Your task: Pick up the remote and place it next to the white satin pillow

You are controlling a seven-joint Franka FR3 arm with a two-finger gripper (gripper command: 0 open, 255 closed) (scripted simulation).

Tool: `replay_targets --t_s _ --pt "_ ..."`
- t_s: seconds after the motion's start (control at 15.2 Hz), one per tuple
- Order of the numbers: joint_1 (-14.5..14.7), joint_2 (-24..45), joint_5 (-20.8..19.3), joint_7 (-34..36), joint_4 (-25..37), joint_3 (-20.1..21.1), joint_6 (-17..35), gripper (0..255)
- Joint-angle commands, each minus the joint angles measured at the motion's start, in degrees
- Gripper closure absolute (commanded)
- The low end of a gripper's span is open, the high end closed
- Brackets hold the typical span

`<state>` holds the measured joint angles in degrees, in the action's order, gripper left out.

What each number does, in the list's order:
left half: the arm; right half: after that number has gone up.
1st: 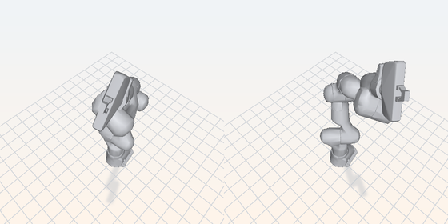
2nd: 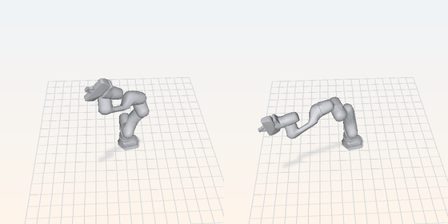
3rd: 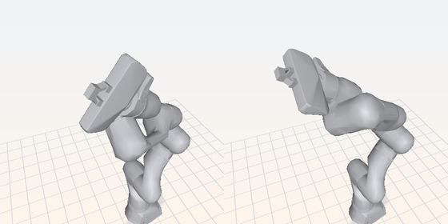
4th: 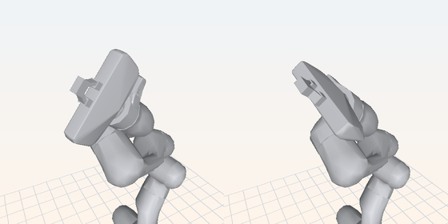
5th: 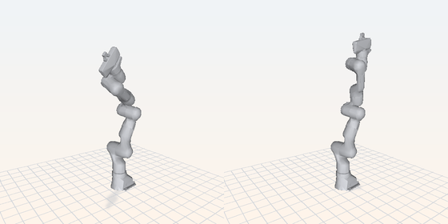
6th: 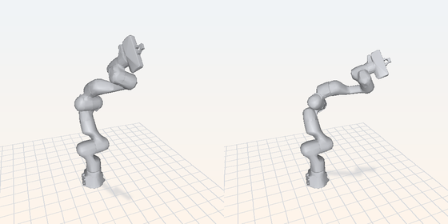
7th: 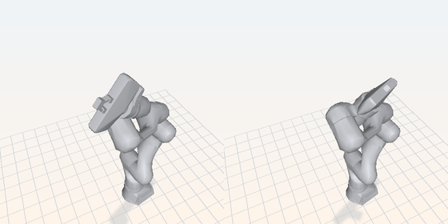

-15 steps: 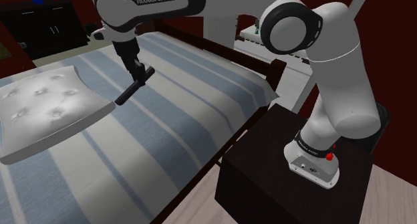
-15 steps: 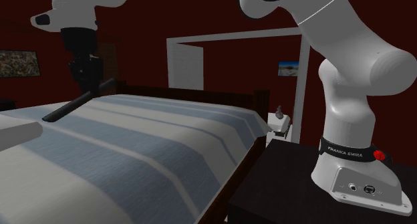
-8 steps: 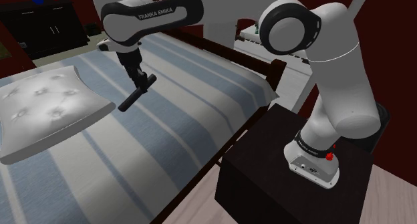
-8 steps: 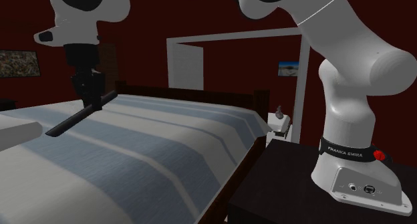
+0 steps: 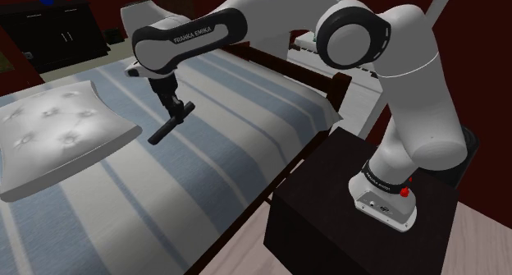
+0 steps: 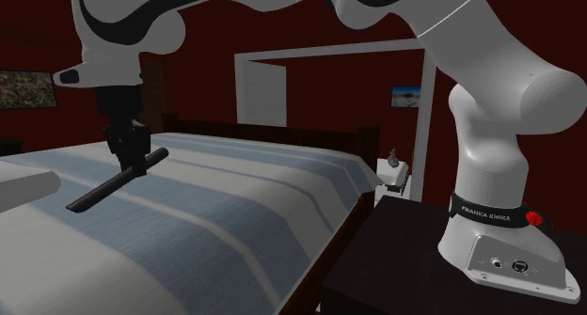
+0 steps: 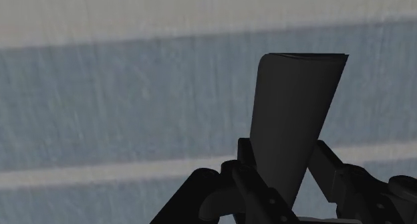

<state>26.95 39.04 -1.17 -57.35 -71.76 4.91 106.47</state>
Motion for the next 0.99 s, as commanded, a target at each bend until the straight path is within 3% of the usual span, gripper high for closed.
replay_targets --t_s 0.0,0.73,0.79,0.92 --pt "0.0 0.4 0.0 -0.1 -1.1 0.0 1.4 255" --pt "0.0 1.1 0.0 -0.1 -2.2 0.0 3.3 255" --pt "0.0 1.1 0.0 -0.1 -2.2 0.0 3.3 0" --pt "-0.1 1.1 0.0 -0.1 -2.3 0.0 3.3 0"
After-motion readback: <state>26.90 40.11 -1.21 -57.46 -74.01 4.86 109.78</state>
